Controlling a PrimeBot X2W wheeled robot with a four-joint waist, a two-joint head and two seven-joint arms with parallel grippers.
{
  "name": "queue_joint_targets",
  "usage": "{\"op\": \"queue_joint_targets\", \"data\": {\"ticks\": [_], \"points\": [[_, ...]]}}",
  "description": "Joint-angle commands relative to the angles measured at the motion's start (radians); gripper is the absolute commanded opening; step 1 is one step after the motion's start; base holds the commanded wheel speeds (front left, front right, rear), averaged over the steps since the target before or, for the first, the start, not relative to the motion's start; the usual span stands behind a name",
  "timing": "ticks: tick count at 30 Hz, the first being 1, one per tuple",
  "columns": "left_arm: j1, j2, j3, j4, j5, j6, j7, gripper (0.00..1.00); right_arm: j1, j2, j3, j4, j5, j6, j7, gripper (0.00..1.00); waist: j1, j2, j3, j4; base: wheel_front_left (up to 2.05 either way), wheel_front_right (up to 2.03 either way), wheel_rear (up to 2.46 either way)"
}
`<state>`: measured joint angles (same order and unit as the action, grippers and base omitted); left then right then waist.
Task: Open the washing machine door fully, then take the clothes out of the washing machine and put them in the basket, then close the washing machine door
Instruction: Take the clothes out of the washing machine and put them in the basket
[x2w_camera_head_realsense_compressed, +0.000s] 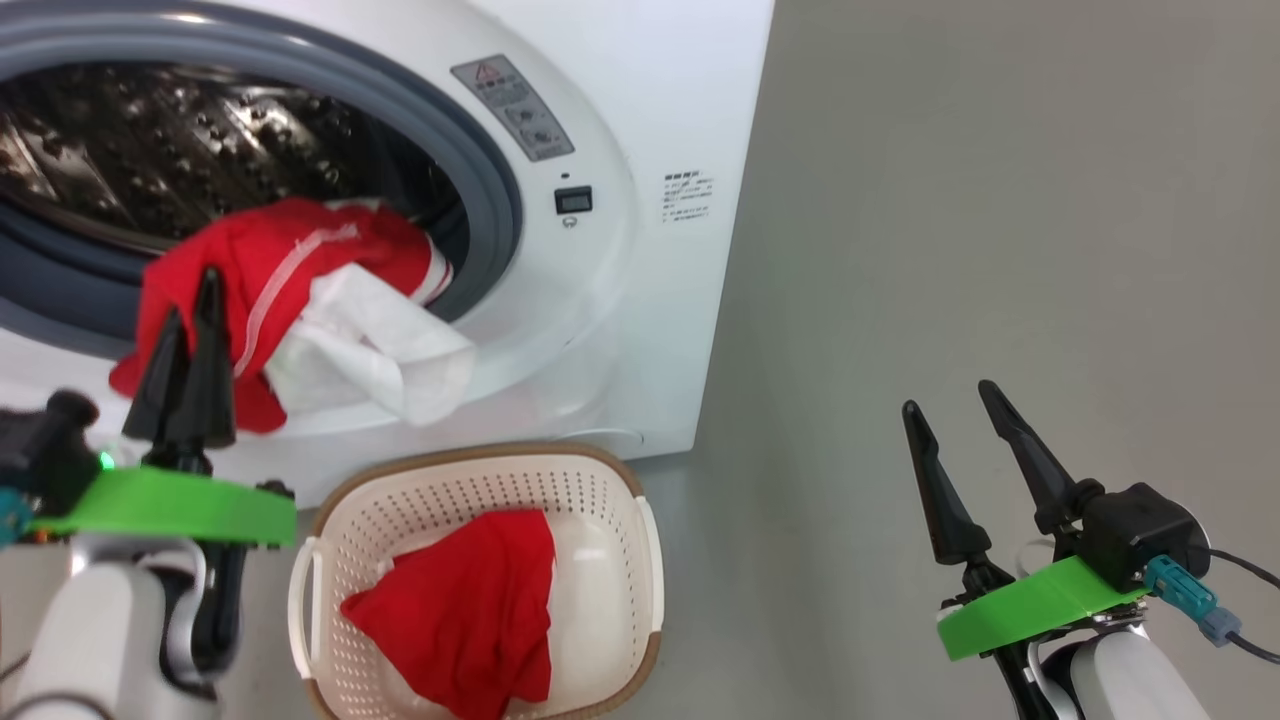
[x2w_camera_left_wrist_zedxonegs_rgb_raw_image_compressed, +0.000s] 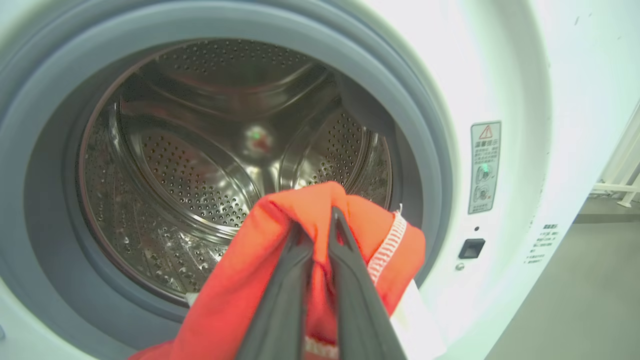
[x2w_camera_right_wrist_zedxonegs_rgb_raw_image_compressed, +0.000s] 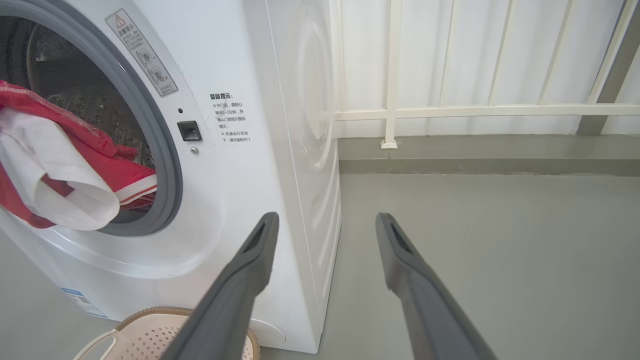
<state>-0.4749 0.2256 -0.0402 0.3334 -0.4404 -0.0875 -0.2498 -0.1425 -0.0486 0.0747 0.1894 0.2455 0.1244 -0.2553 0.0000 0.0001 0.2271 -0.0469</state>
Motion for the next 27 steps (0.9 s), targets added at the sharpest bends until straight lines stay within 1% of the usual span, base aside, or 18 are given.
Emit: {"op": "queue_joint_targets", "data": {"ticks": [1, 5, 10, 15, 18, 20, 23, 24, 27], "points": [[0.030, 0.024, 0.053, -0.074, 0.010, 0.017, -0.012, 0.00, 0.004, -0.002, 0.019, -0.023, 0.010, 0.006, -0.006, 1.00, 0.0000, -0.0001, -0.031, -0.011, 0.00, 0.00, 0.00], [0.135, 0.002, 0.076, -0.201, 0.021, 0.043, -0.012, 0.00, 0.017, -0.002, 0.014, -0.026, 0.012, 0.006, -0.006, 1.00, 0.0000, -0.0001, -0.058, -0.023, 0.00, 0.00, 0.00], [0.250, -0.013, 0.072, -0.359, 0.038, 0.072, -0.008, 0.00, 0.034, -0.002, 0.006, -0.031, 0.007, 0.006, -0.006, 1.00, 0.0000, -0.0001, -0.072, -0.023, 0.00, 0.00, 0.00], [0.377, -0.014, 0.043, -0.512, 0.052, 0.087, 0.042, 0.00, 0.049, -0.002, -0.012, -0.044, 0.001, 0.006, -0.006, 1.00, 0.0000, -0.0001, -0.059, -0.015, 0.00, 0.00, 0.00], [0.412, -0.023, 0.026, -0.527, 0.042, 0.088, 0.069, 0.00, 0.046, -0.002, -0.019, -0.050, -0.004, 0.006, -0.006, 1.00, 0.0000, -0.0001, -0.038, -0.009, 0.00, 0.00, 0.00], [0.422, -0.025, 0.012, -0.513, 0.029, 0.075, 0.079, 0.00, 0.039, -0.002, -0.015, -0.052, -0.005, 0.006, -0.006, 1.00, 0.0000, -0.0001, -0.024, -0.006, 0.00, 0.00, 0.00], [0.417, -0.042, 0.002, -0.461, -0.017, 0.048, 0.079, 0.00, 0.024, -0.002, -0.013, -0.057, -0.006, 0.006, -0.006, 1.00, 0.0000, -0.0001, 0.000, -0.001, 0.00, 0.00, 0.00], [0.417, -0.042, 0.002, -0.461, -0.017, 0.048, 0.079, 0.00, 0.024, -0.002, -0.013, -0.057, -0.006, 0.006, -0.006, 1.00, 0.0000, -0.0001, 0.000, -0.001, 0.00, 0.00, 0.00], [0.397, -0.050, -0.005, -0.380, -0.049, 0.028, 0.077, 0.00, 0.011, -0.002, -0.012, -0.060, -0.007, 0.006, -0.006, 1.00, 0.0000, -0.0001, 0.021, 0.001, 0.00, 0.00, 0.00]]}}
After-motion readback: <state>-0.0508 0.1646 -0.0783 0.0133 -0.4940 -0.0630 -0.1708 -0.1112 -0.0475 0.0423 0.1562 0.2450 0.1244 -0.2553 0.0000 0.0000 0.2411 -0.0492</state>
